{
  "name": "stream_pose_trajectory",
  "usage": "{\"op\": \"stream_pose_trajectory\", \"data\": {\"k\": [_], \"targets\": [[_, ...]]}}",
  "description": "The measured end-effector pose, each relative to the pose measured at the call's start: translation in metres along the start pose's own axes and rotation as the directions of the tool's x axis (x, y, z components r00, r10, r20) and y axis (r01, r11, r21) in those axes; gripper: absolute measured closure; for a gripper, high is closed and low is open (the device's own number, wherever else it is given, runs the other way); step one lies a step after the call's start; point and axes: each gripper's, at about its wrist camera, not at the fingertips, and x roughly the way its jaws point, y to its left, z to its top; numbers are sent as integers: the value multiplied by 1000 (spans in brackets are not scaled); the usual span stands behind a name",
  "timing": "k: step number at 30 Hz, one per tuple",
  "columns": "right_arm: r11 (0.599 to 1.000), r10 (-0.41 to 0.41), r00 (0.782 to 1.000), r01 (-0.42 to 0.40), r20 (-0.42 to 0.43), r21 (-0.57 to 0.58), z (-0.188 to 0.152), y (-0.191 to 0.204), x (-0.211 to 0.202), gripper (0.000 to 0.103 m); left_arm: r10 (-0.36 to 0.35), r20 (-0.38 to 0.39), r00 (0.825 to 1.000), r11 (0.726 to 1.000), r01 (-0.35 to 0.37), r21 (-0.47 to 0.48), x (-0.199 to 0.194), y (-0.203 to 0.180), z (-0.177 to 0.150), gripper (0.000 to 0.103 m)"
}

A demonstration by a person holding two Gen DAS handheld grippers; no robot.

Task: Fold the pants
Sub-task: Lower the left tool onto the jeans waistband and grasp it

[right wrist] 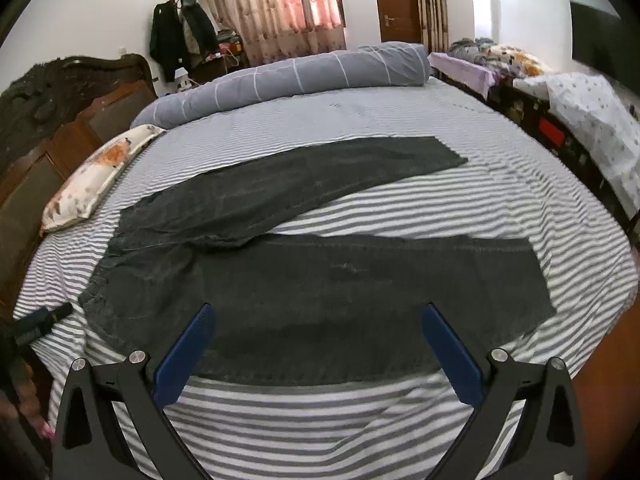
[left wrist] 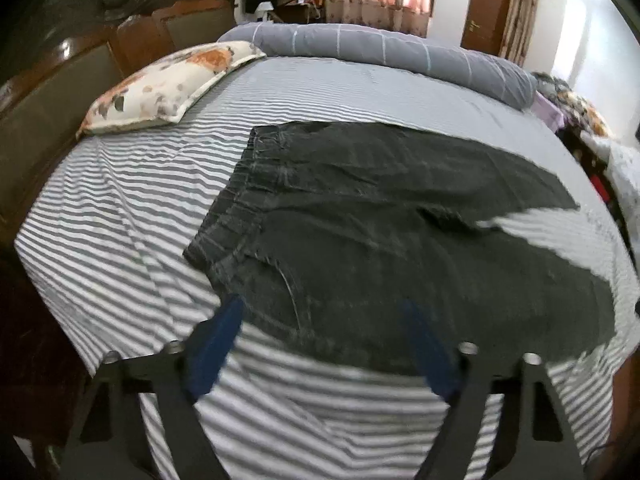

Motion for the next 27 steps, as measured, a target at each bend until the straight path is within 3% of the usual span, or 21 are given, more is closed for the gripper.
{"op": "stream_pose_trajectory", "data": {"k": [5,9,13,16,20,27], "targets": [[999,-7,1000,7,-19,-46,19,7,23,1,-103,9,995,990,103,-94,28,41,46,58],[998,-12,999,10,-33,-69,36,17,49,1,-157,37,987,982,160,-104,60,67,87,61],[997,-10,998,6,-60,-78,50,30,81,1,-265,37,963,950,268,-163,104,95,123,61],[995,-18,997,11,-77,-98,59,42,107,1,-303,44,952,933,306,-190,139,111,147,61],[992,-23,994,10,-106,-127,64,59,139,1,-345,28,938,921,344,-182,181,120,170,61],[980,-41,988,11,-149,-200,65,86,182,1,-347,-21,938,921,337,-196,244,137,185,61]]}}
